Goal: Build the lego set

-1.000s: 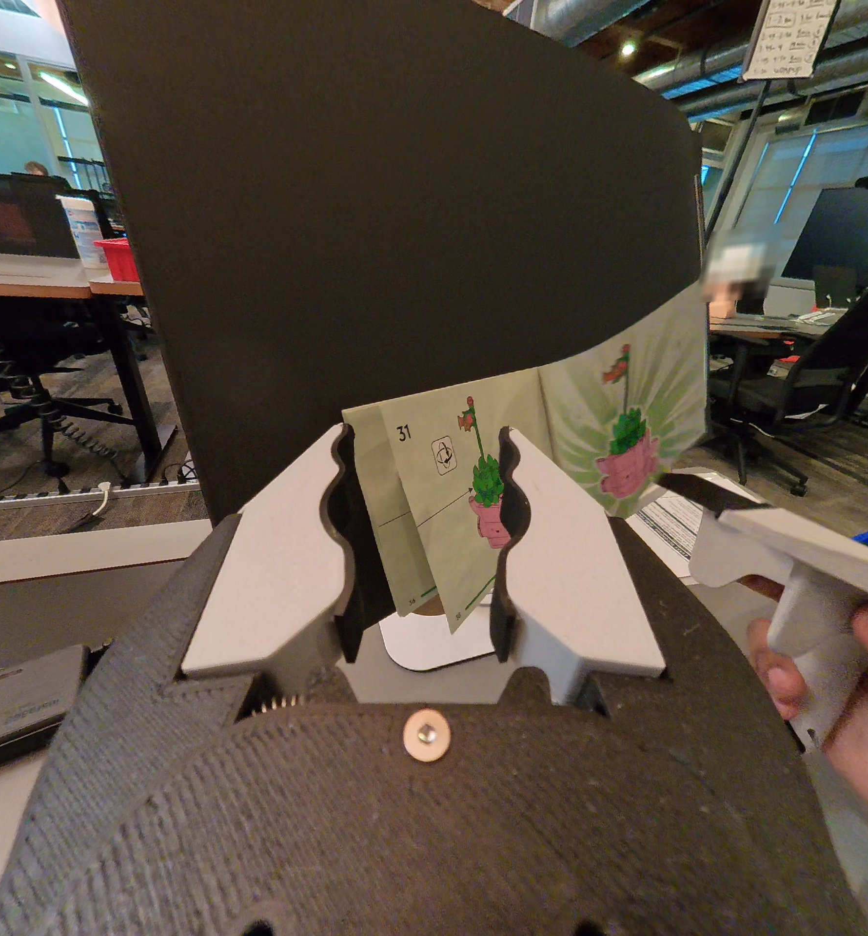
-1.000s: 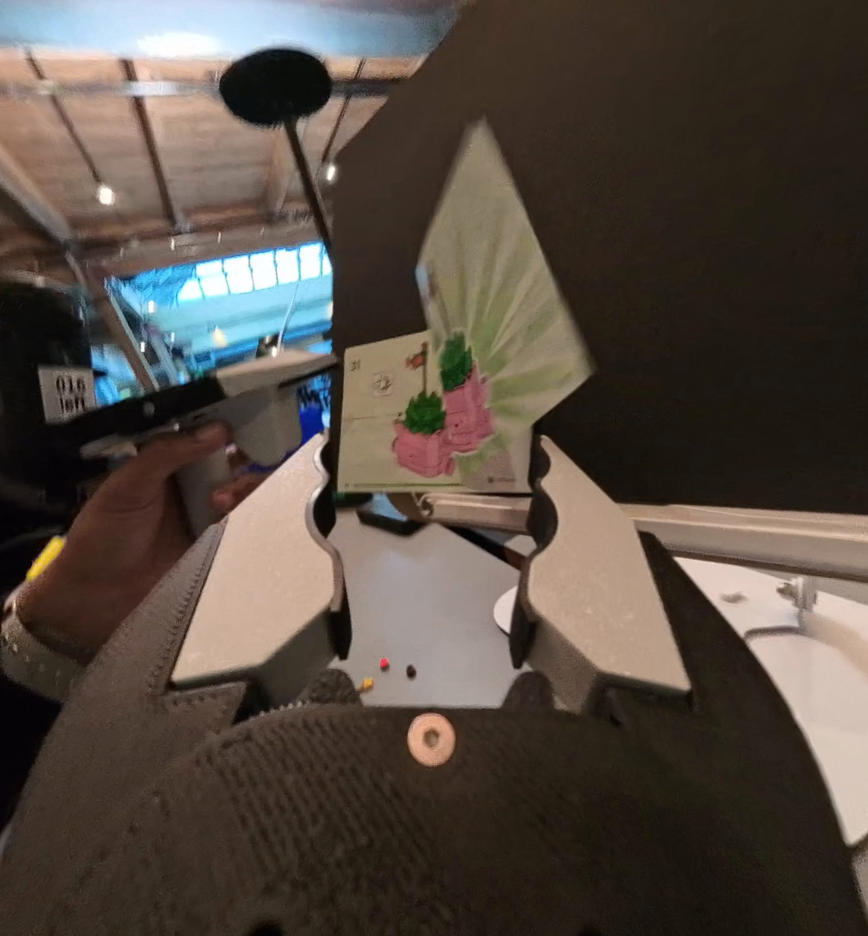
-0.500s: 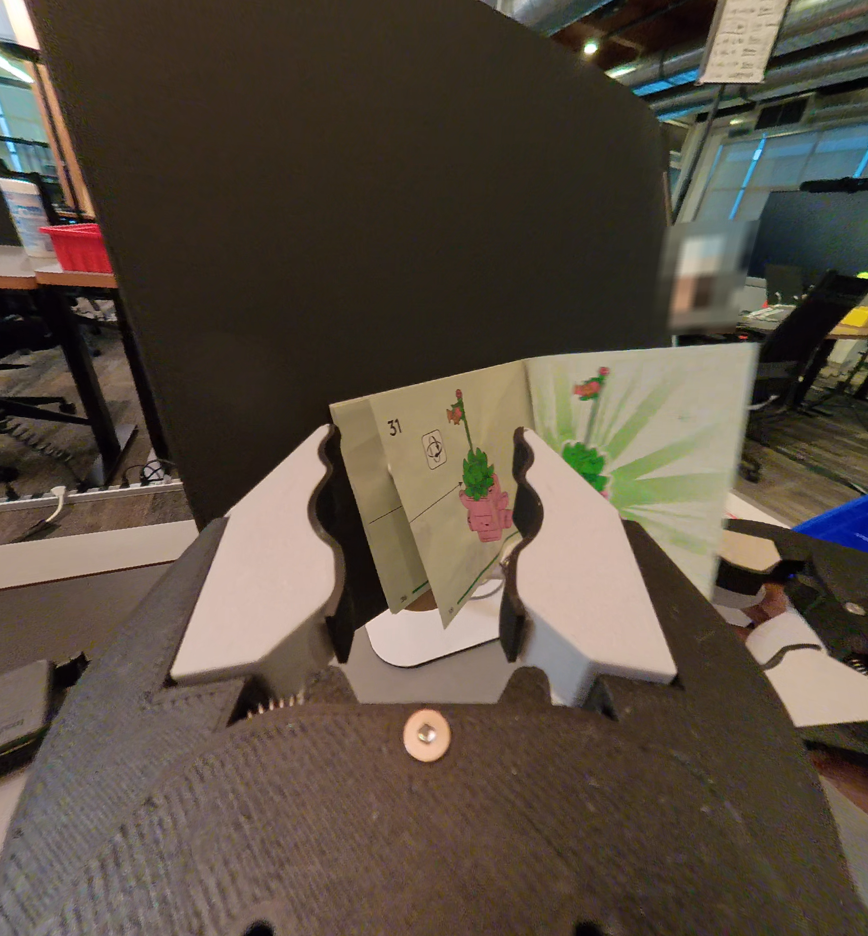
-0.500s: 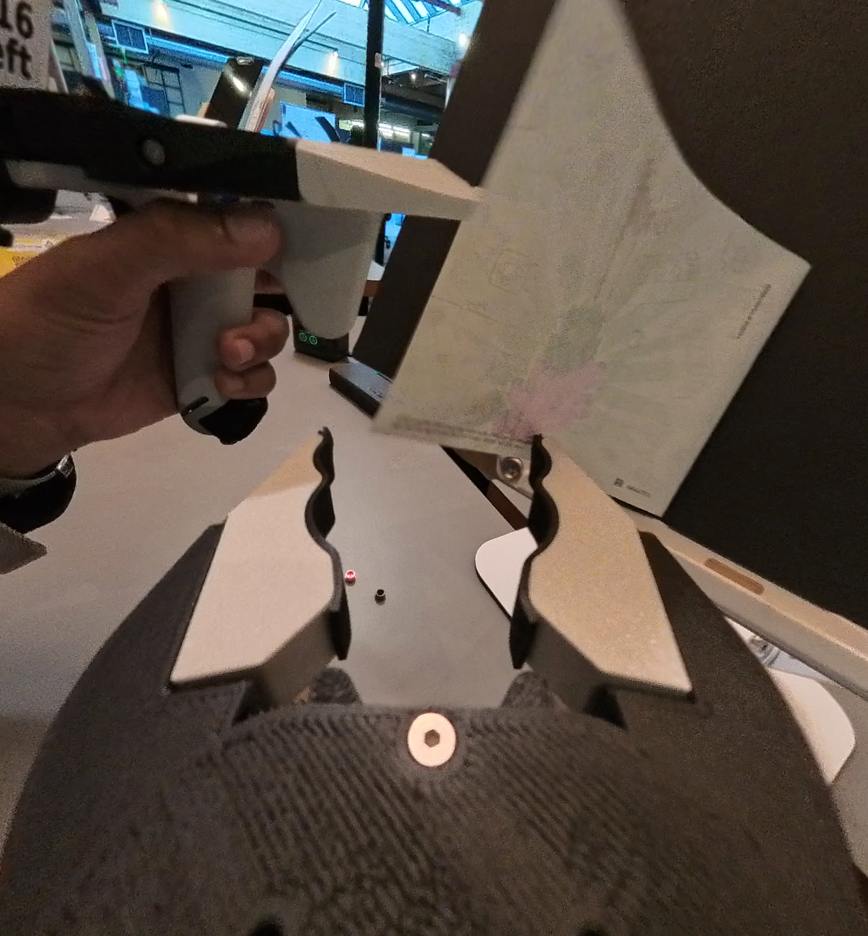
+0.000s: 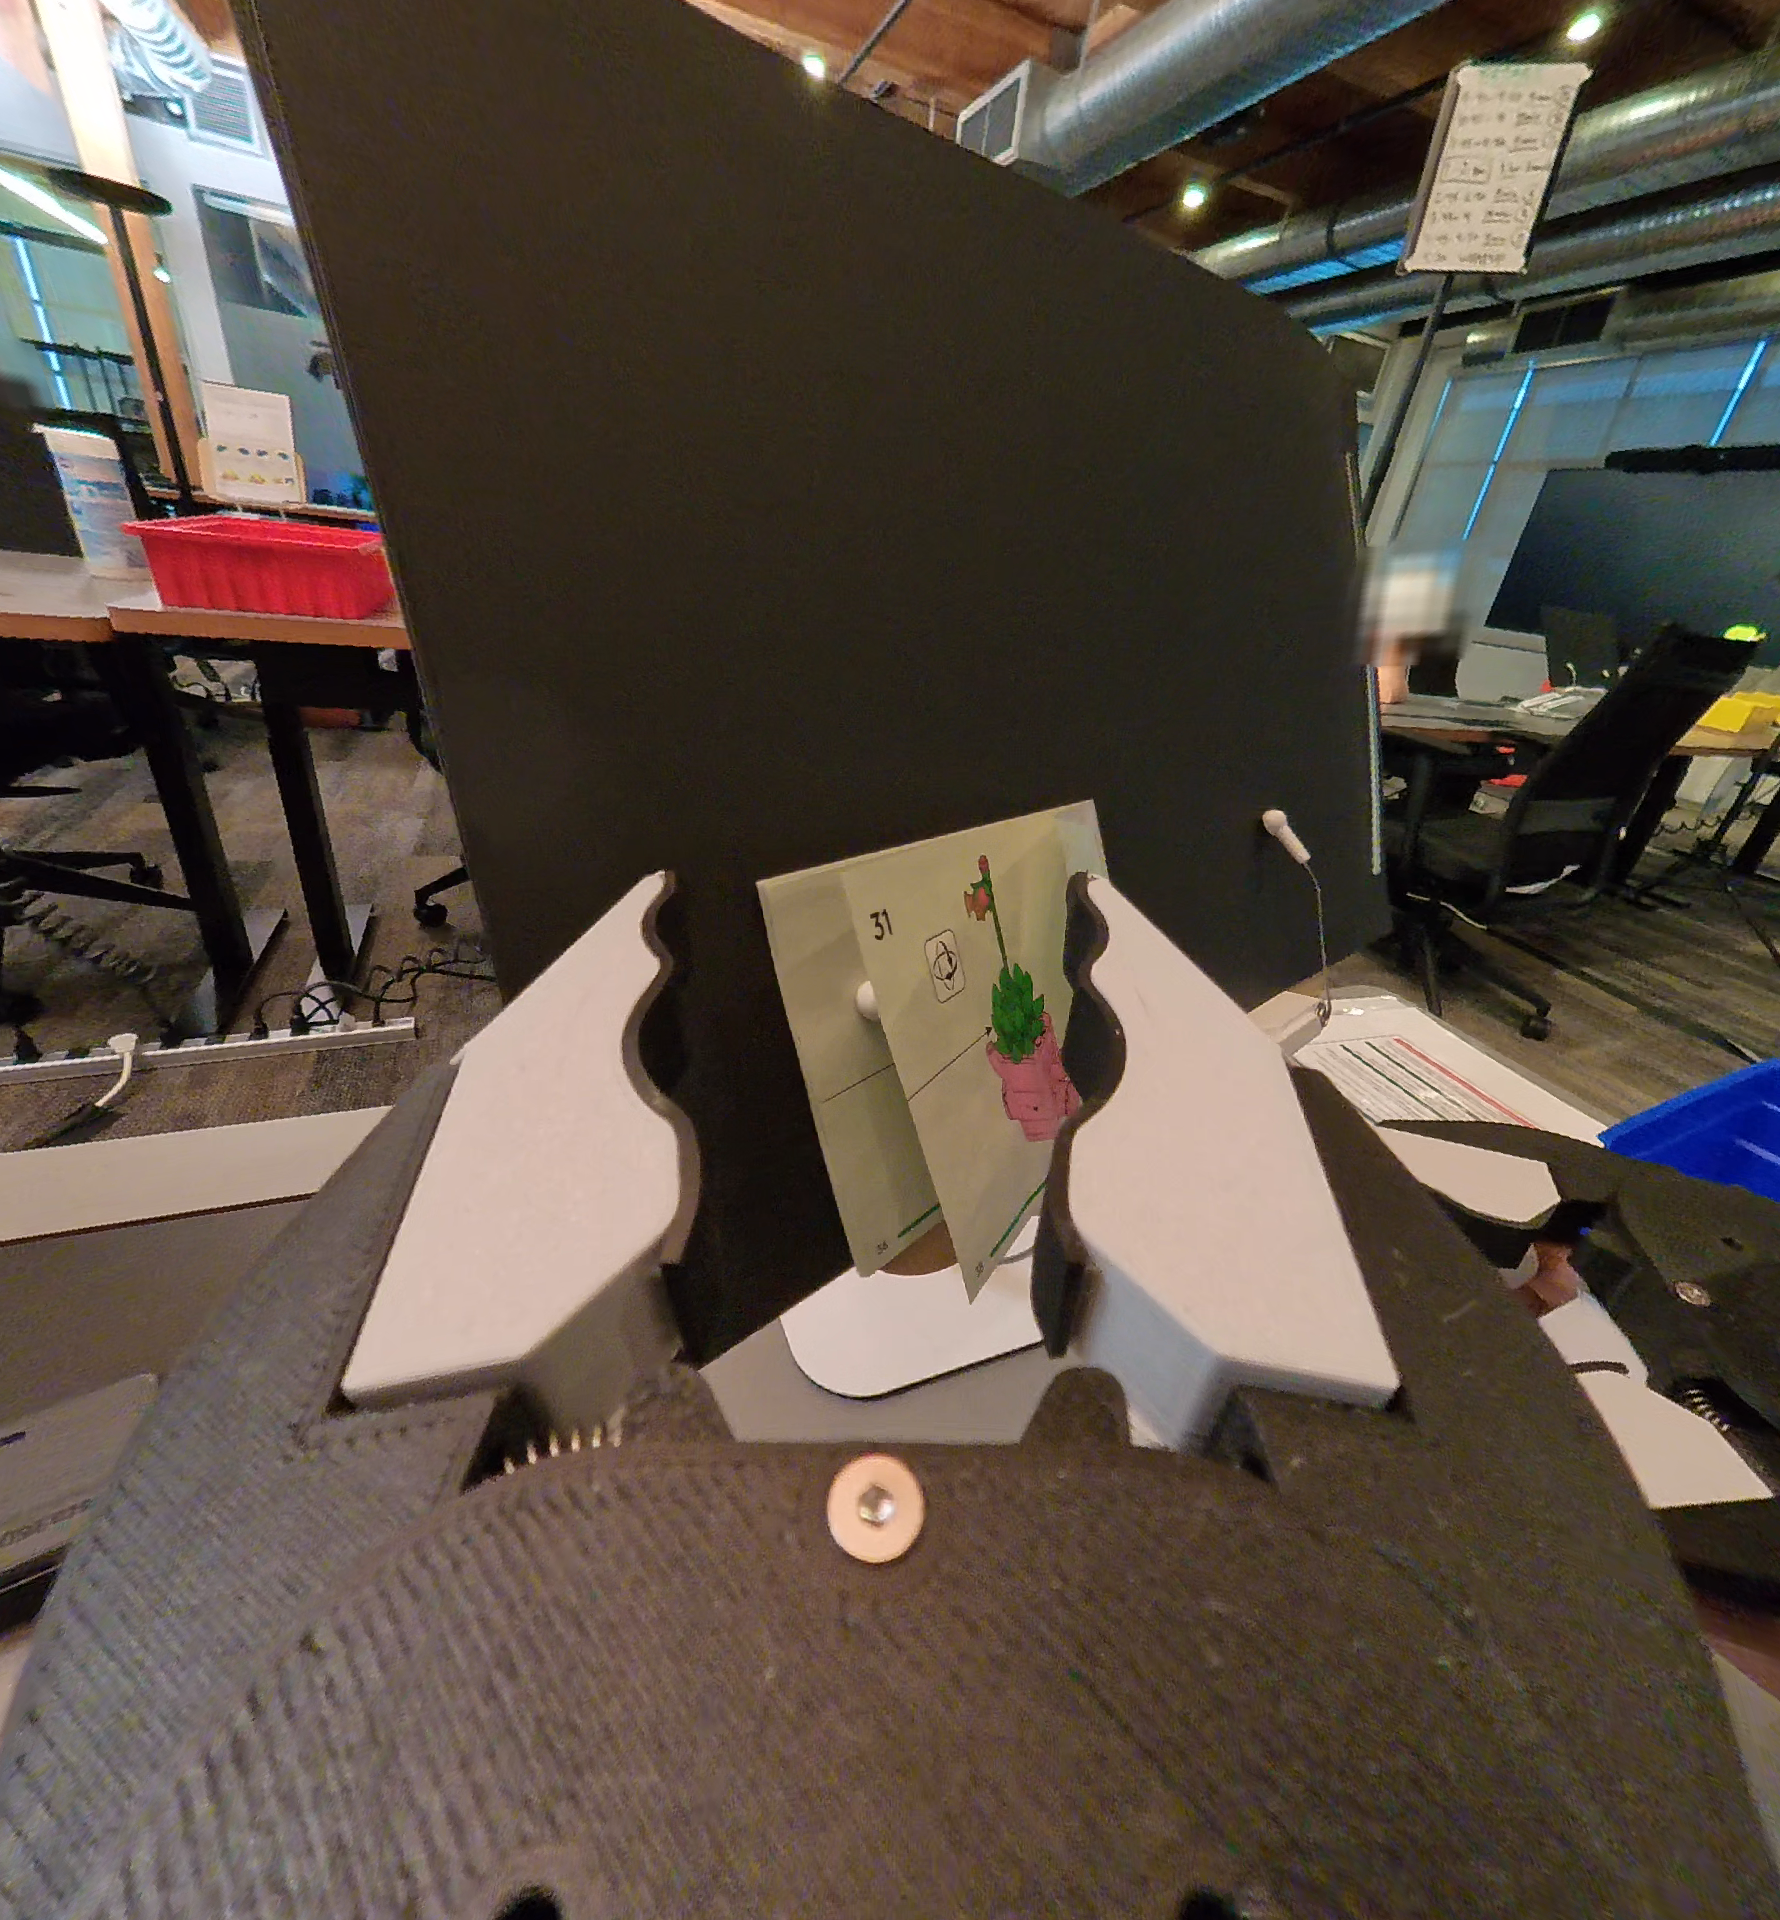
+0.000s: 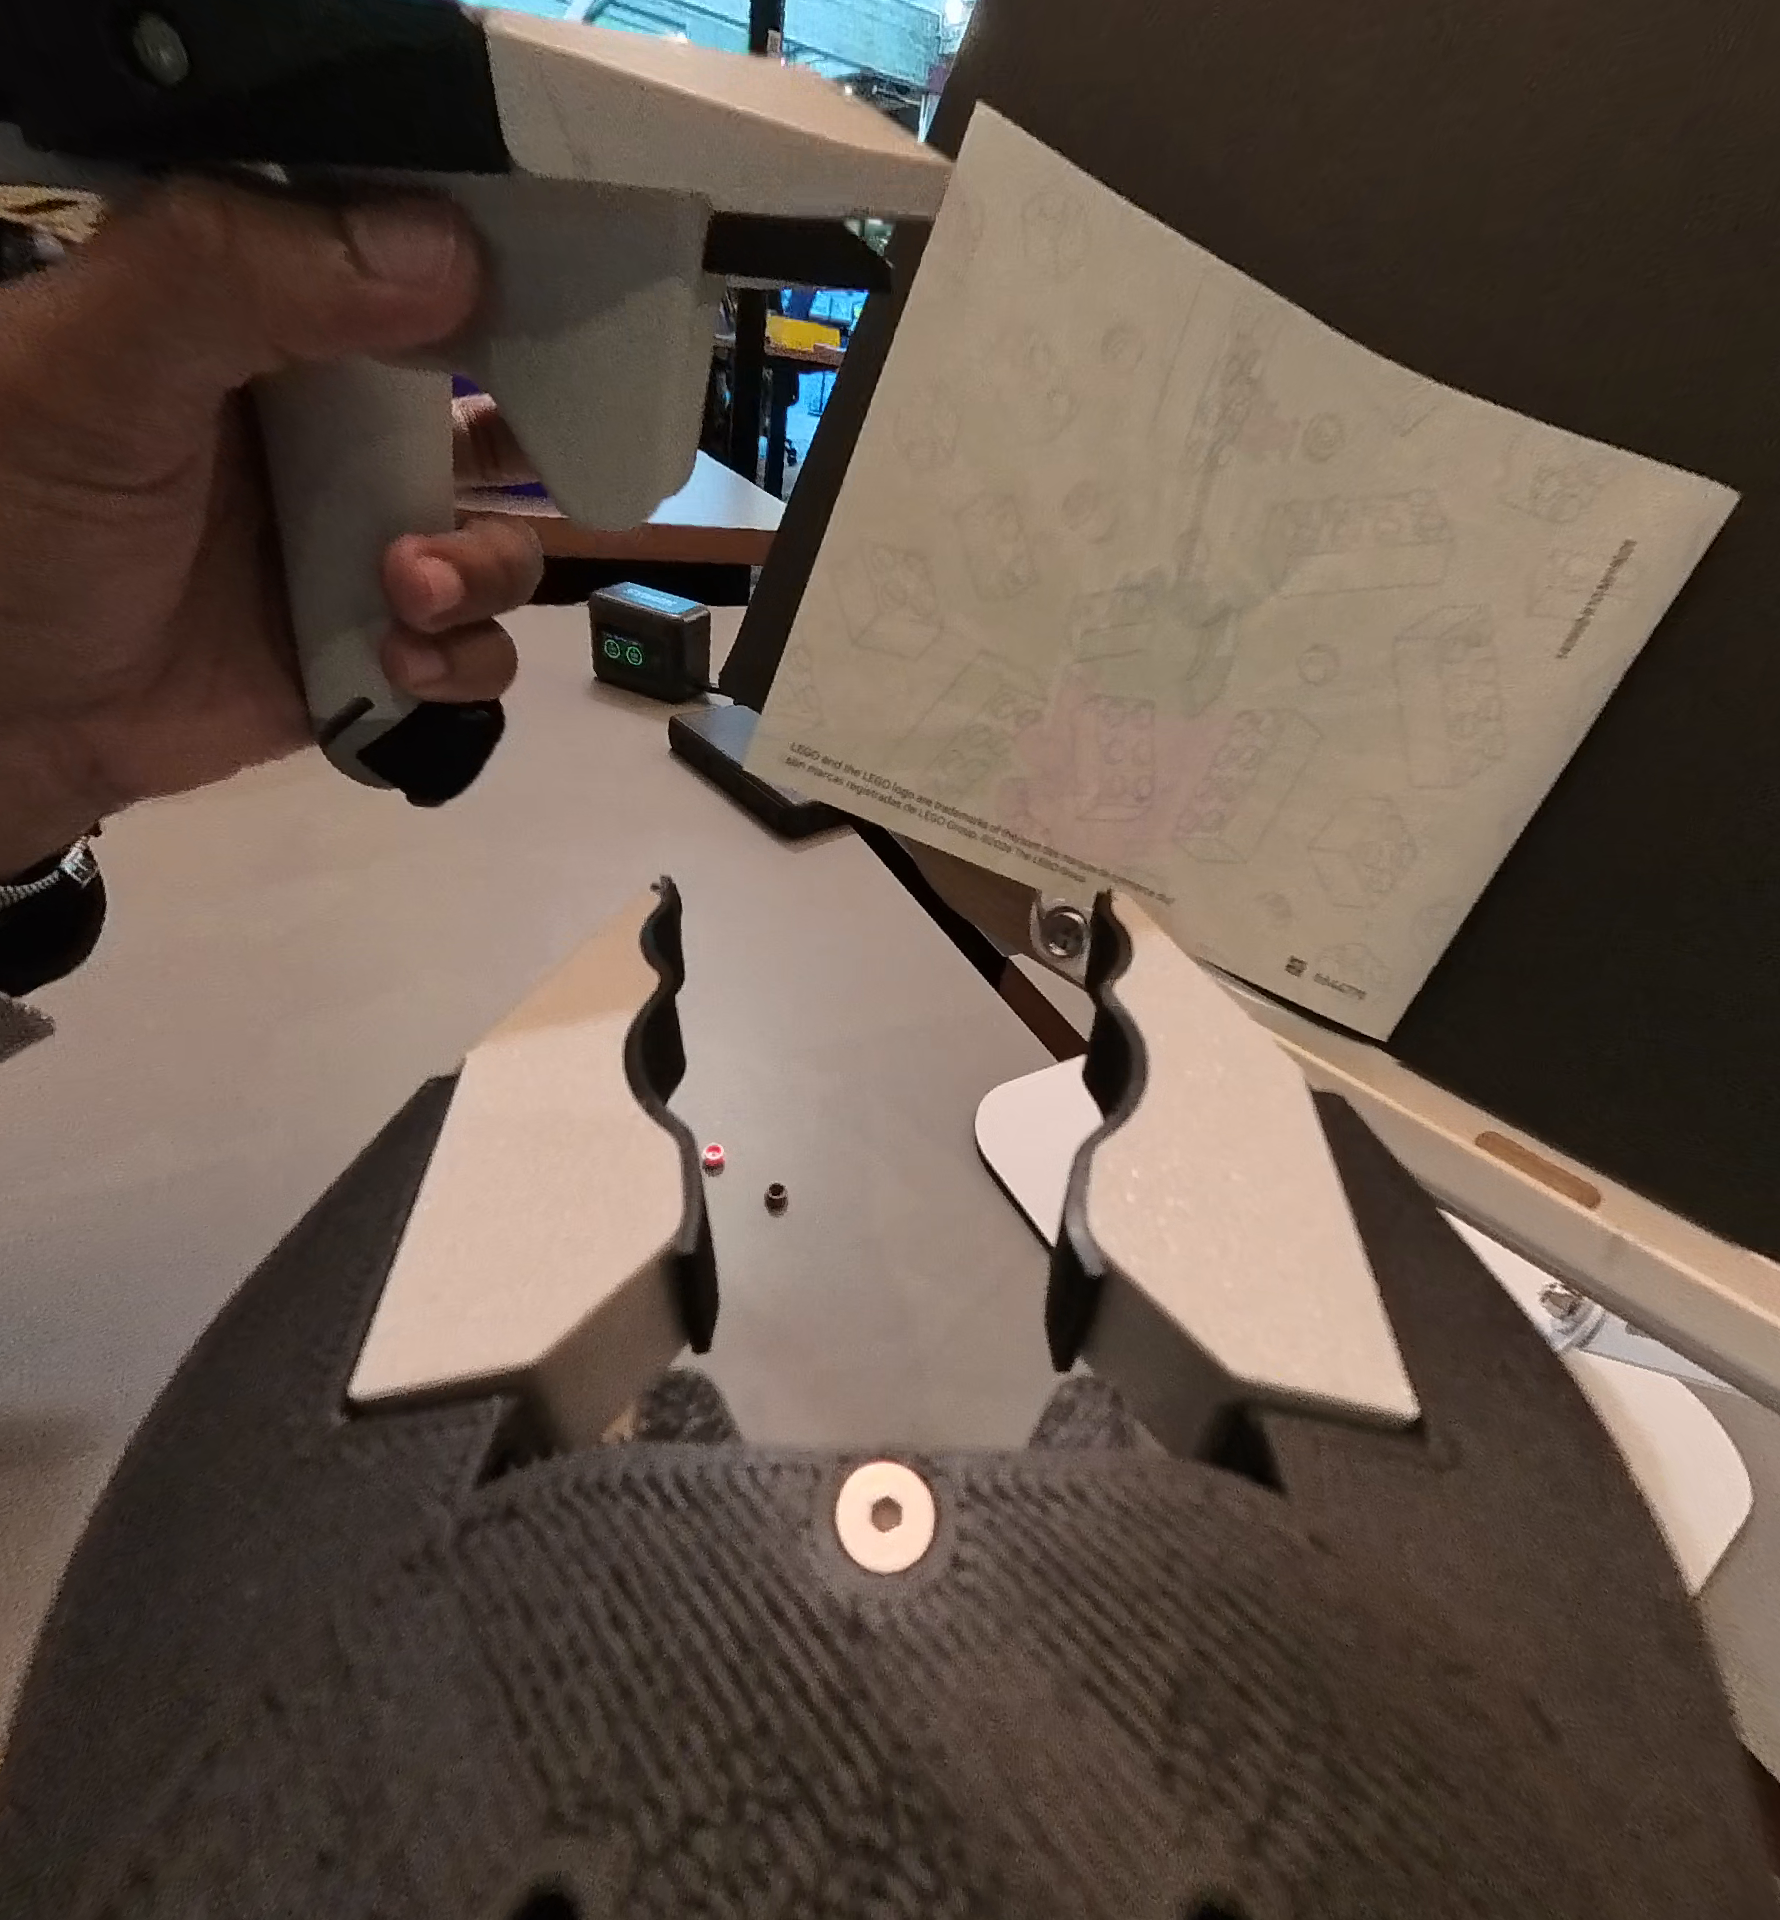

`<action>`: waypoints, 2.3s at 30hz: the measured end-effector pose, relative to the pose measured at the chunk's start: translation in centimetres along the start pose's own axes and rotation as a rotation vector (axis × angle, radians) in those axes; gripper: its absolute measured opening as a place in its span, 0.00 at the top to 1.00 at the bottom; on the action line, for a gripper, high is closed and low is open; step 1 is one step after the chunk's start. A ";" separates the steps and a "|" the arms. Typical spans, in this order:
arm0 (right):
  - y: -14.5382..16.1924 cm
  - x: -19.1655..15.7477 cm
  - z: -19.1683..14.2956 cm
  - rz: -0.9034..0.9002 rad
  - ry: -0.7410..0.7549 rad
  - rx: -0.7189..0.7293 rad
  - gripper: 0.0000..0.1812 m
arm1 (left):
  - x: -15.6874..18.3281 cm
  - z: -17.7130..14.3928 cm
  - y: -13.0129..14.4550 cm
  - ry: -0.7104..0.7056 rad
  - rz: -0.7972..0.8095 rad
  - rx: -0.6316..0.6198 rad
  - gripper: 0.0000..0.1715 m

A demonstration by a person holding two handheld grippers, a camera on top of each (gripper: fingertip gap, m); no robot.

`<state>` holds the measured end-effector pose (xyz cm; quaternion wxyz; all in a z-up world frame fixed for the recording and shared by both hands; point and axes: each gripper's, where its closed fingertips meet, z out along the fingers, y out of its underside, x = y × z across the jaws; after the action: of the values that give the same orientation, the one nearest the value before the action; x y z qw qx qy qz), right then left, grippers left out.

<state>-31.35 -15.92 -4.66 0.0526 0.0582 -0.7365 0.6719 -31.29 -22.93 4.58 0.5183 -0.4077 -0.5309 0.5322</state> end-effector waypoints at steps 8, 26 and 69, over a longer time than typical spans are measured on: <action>-2.9 6.0 -2.9 0.153 0.112 0.159 0.60 | 2.4 0.2 0.7 0.133 -0.010 -0.092 0.55; -0.3 7.3 0.1 0.378 0.092 -0.042 0.65 | 1.1 1.2 3.1 -0.021 0.148 -0.186 0.59; -8.1 7.1 -15.1 0.145 0.358 0.065 1.00 | 2.0 -1.1 -2.1 0.051 0.016 -0.032 0.66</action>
<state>-37.07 -1.71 5.77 0.1322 -0.1136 -0.6954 0.6971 -30.25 -20.98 6.75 0.5208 -0.4339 -0.5225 0.5172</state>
